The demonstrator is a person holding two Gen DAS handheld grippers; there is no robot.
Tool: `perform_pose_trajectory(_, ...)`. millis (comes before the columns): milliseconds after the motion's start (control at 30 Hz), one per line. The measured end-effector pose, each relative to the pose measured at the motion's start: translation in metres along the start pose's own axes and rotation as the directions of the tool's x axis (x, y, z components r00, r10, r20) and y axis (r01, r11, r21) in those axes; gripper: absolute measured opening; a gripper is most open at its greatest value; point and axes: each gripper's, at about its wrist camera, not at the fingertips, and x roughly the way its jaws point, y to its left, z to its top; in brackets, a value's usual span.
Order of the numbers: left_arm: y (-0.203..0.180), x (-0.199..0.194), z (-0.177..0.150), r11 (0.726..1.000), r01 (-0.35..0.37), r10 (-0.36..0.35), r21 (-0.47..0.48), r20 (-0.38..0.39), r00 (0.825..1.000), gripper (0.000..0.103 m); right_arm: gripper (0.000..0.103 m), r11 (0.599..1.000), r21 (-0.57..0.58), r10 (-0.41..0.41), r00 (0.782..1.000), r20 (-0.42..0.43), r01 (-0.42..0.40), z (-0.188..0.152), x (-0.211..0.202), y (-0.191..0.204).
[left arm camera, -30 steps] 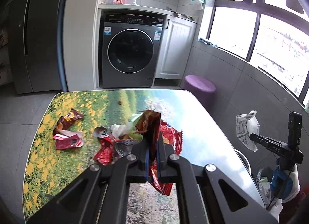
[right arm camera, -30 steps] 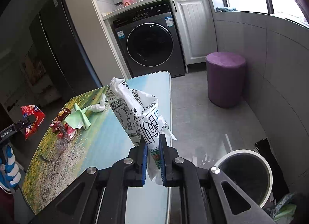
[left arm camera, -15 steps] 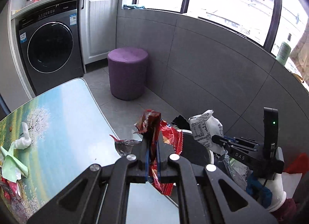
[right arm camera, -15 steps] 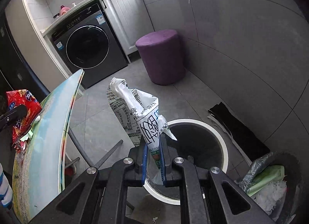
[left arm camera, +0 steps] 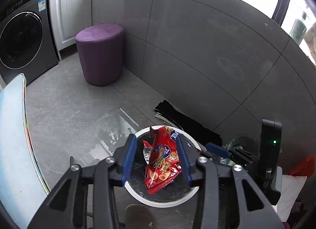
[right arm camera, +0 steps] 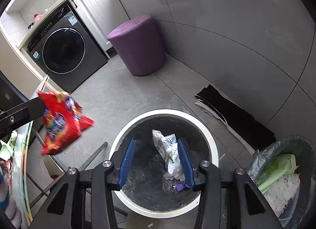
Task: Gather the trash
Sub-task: 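Carry wrapper and bag to the bin and release both, then grasp red wrapper with left tool while right tool grasps white tissue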
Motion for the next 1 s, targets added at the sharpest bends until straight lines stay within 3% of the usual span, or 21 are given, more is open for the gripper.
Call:
perform_pose_trajectory(200, -0.001, -0.017, -0.001, 1.0, -0.012, 0.012, 0.016, 0.028, 1.0, 0.048, 0.043, 1.0, -0.009, -0.007, 1.0, 0.028, 0.007, 0.002, -0.015, 0.004)
perform_pose_trajectory(500, 0.037, -0.101, -0.02, 0.996, -0.088, 0.087, -0.005, 0.151, 0.985, 0.048, 0.043, 0.993, -0.096, 0.079, 0.991, 0.112, -0.068, 0.01, -0.067, 0.058)
perform_pose_trajectory(800, 0.126, -0.207, -0.083, 0.979, -0.153, 0.183, -0.136, 0.246, 0.952, 0.047, 0.043, 0.953, -0.271, 0.175, 0.977, 0.12, -0.137, -0.006, -0.117, 0.152)
perform_pose_trajectory(1000, 0.206, -0.268, -0.138, 0.933, -0.238, 0.307, -0.271, 0.252, 0.918, 0.047, 0.043, 0.908, -0.369, 0.237, 0.969, 0.065, -0.197, -0.012, -0.113, 0.221)
